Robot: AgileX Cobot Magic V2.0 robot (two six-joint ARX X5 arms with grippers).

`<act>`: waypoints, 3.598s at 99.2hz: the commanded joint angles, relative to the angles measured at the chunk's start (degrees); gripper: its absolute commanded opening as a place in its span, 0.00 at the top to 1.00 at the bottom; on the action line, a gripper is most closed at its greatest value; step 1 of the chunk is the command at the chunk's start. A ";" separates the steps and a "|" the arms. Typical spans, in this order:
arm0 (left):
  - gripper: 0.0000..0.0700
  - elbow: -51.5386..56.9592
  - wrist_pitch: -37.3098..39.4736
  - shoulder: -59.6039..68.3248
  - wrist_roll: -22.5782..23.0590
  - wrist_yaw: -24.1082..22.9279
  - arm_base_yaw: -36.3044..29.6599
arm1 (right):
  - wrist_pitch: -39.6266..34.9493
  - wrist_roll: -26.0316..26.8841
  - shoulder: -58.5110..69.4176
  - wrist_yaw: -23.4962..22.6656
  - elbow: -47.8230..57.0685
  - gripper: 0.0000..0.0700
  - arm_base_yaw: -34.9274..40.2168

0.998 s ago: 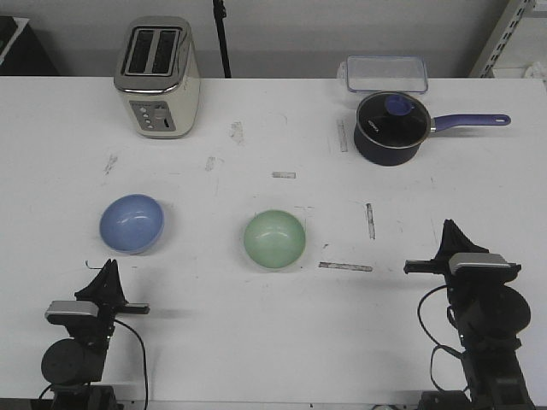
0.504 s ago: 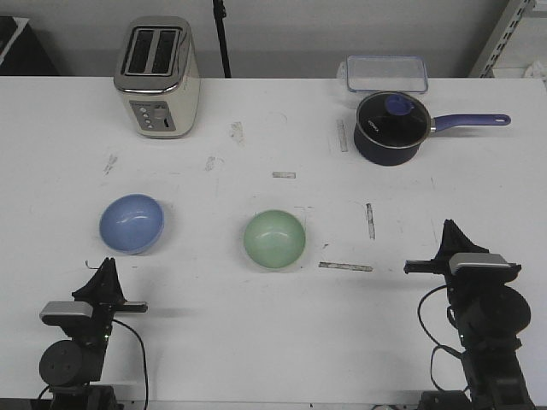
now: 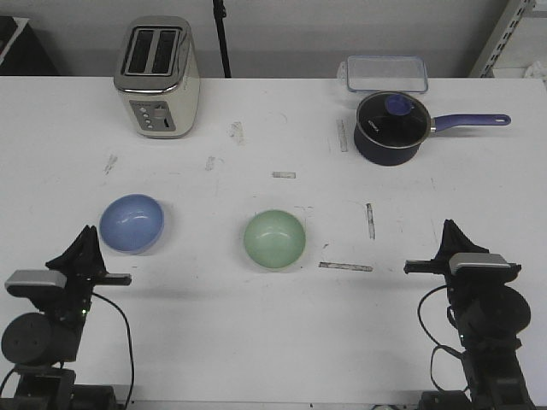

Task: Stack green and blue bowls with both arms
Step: 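Move the left gripper forward to the light blue bowl's rim, then grasp and lift the light blue bowl with the left gripper, then carry the blue bowl over the green bowl and lower it inside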

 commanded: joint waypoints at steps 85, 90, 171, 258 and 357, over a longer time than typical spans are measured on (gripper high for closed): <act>1.00 53.24 -54.01 56.96 -4.22 11.17 5.66 | 0.61 0.59 0.09 0.04 0.15 0.99 0.00; 1.00 54.34 -54.45 58.21 -5.66 12.90 7.80 | 0.61 0.59 0.09 0.04 0.15 0.99 0.00; 0.57 54.95 -60.89 71.12 2.60 16.24 20.68 | 0.61 0.59 0.09 0.04 0.15 0.99 -0.02; 1.00 54.93 -59.34 80.41 2.01 16.20 17.14 | 0.61 0.59 0.09 0.04 0.15 0.99 0.00; 1.00 69.99 -57.13 76.81 -17.59 18.05 -19.98 | 0.61 0.59 0.09 0.04 0.15 0.99 -0.02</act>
